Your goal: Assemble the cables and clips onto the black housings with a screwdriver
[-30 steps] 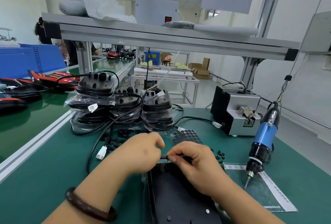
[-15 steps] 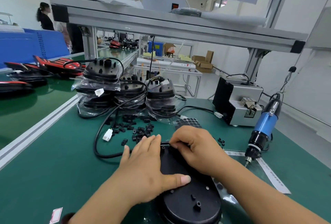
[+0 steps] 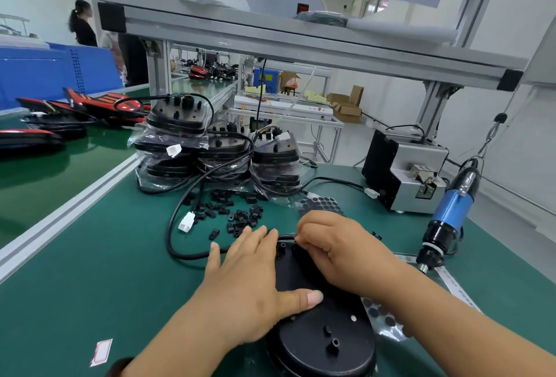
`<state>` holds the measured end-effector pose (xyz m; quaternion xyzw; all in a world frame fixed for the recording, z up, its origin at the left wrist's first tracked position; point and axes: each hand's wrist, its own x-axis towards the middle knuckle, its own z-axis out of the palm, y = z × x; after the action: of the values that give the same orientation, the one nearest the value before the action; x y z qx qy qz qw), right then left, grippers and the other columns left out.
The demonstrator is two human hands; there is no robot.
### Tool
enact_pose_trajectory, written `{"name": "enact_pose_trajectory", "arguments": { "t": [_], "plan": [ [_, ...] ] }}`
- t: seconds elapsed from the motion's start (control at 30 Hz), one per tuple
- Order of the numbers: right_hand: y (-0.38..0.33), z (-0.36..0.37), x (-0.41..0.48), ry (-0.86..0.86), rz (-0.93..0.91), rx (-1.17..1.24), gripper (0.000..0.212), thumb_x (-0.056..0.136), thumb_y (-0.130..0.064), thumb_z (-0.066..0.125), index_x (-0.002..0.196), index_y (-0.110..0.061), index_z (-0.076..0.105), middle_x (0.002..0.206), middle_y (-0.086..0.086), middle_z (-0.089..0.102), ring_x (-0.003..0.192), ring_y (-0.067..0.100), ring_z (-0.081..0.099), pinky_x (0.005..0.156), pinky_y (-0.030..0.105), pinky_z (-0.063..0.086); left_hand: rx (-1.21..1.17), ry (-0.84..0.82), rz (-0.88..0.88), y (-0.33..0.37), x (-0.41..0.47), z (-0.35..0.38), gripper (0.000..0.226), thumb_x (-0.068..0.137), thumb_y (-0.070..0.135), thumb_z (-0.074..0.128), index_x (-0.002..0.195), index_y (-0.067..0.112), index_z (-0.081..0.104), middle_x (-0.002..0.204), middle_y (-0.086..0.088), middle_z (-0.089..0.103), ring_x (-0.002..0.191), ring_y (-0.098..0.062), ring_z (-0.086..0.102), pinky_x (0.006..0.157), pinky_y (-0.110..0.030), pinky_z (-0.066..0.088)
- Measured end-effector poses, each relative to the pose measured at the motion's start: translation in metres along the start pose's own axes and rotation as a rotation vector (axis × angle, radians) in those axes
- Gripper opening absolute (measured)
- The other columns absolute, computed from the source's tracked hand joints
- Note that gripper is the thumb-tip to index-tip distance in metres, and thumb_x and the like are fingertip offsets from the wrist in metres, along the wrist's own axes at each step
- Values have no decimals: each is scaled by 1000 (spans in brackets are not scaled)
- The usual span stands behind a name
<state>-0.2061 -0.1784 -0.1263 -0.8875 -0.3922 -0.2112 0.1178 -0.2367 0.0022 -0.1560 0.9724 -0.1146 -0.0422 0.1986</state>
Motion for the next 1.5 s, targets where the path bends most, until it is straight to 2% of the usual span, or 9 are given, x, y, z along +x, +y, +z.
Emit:
{"name": "enact_pose_trajectory", "arguments": {
  "t": [0.17,0.4,0.63,0.77,0.83,0.9,0.97,1.13,1.5],
  "plan": [
    [3,-9,-2,-77,-79,-37,8,84,0,60,81,-5,65,96,4,62,82,20,59,69,28,51,-28,50,17,0,-3,3,107,68,87,40,149,38,-10,156,21,-17,142,-3,-23,115,-45,-16],
    [0,-3,-12,-36,57,45,20,94,-19,52,83,-9,67,103,-6,59,85,9,56,76,17,44,-112,120,51,-1,-5,13,97,74,80,40,145,46,-16,150,28,-25,135,4,-29,115,-44,-14],
    [-3,2,-15,-13,129,138,18,94,-18,51,85,-9,64,102,-8,55,83,3,52,75,8,36,-136,81,18,1,-2,21,98,77,77,40,147,40,-16,142,31,-31,126,7,-33,114,-48,-14],
    [2,6,-19,46,172,253,13,94,-18,54,89,-11,65,106,-11,56,93,4,56,85,22,47,-72,155,108,2,5,9,99,71,76,45,143,48,-17,141,37,-9,130,10,-25,111,-51,-18],
    [3,7,-21,74,187,305,11,92,-16,57,88,-11,66,107,-10,58,96,4,58,87,25,48,-113,220,174,3,15,-3,84,79,62,55,144,49,4,143,34,12,141,7,-4,114,-48,-15],
    [3,8,-22,99,191,323,12,91,-17,57,88,-11,67,107,-11,59,97,2,58,88,24,48,-270,228,212,4,24,-12,59,83,46,63,133,47,32,135,30,40,134,5,33,120,-43,4],
    [2,9,-24,112,197,329,14,89,-17,56,88,-11,69,108,-12,59,97,0,58,87,21,47,-374,202,275,5,28,-10,41,82,37,69,116,45,46,117,27,57,117,10,49,111,-26,32],
    [2,7,-26,83,171,264,25,85,-19,46,91,-12,69,107,-14,54,93,-1,54,84,20,45,-364,353,276,3,27,6,21,80,40,69,98,44,59,98,30,64,99,13,55,85,-13,43],
    [8,12,-30,201,219,440,42,76,-14,43,100,-13,77,103,-7,67,97,-1,61,88,17,47,-485,361,251,1,30,6,33,76,37,77,80,66,63,88,41,64,90,18,58,80,-7,43]
  ]
}}
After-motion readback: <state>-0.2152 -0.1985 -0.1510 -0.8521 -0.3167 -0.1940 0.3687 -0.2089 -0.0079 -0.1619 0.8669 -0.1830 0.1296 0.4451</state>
